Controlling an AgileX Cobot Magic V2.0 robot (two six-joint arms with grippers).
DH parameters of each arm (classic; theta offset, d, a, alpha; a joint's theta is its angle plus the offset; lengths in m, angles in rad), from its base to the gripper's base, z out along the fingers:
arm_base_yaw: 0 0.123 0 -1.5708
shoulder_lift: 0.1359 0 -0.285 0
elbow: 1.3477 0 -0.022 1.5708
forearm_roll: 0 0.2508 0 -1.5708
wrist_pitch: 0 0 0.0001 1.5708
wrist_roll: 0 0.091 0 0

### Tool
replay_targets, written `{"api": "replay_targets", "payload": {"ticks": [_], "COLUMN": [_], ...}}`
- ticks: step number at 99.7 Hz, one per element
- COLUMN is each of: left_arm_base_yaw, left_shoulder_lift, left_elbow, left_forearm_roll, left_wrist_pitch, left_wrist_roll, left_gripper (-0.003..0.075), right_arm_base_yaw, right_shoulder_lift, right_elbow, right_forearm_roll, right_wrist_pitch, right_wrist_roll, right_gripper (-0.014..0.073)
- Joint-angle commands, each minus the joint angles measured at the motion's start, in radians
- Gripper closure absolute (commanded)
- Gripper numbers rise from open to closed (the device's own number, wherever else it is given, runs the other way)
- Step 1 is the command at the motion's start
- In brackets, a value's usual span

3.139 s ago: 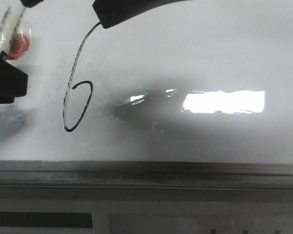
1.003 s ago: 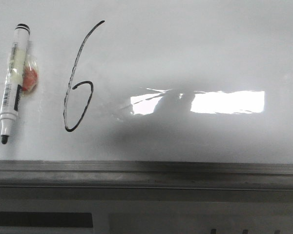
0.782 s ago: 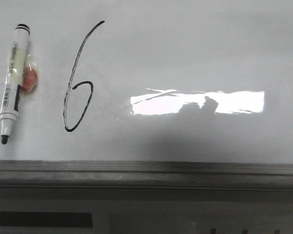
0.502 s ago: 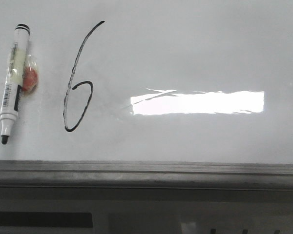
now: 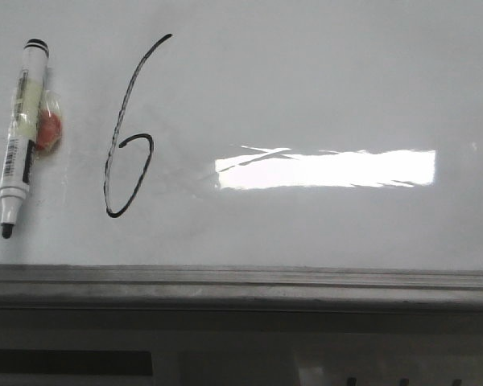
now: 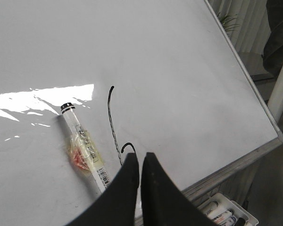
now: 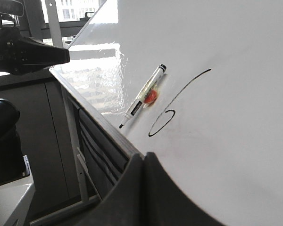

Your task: Write number 6 on whiteboard

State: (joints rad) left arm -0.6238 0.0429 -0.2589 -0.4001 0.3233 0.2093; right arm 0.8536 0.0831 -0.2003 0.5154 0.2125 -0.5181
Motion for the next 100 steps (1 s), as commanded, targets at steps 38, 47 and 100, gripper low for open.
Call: {"api": "replay_targets", "payload": {"ticks": [38, 47, 100], "left_arm_base_yaw": [0.001, 0.001, 0.162], "left_shoulder_lift": [0.011, 0.011, 0.011], "left_elbow": [-0.026, -0.024, 0.046], "left_forearm_roll": [-0.020, -0.020, 0.306], "left_wrist_pitch": [-0.070, -0.070, -0.080], "left_wrist_roll": [0.001, 0.001, -0.174], "left_gripper": [0.0741, 0.0741, 0.0741], "right_arm_base_yaw": [0.001, 0.001, 0.001], "right_shoulder_lift": [0.003, 0.003, 0.003], "right_elbow": [-0.023, -0.023, -0.023], "right_forearm_roll": [-0.004, -0.004, -0.004], "right_wrist_pitch": [-0.075, -0.075, -0.075], "right_wrist_roll": [-0.015, -0.015, -0.015], "right_gripper": [0.0657, 0.0657, 0.0657]}}
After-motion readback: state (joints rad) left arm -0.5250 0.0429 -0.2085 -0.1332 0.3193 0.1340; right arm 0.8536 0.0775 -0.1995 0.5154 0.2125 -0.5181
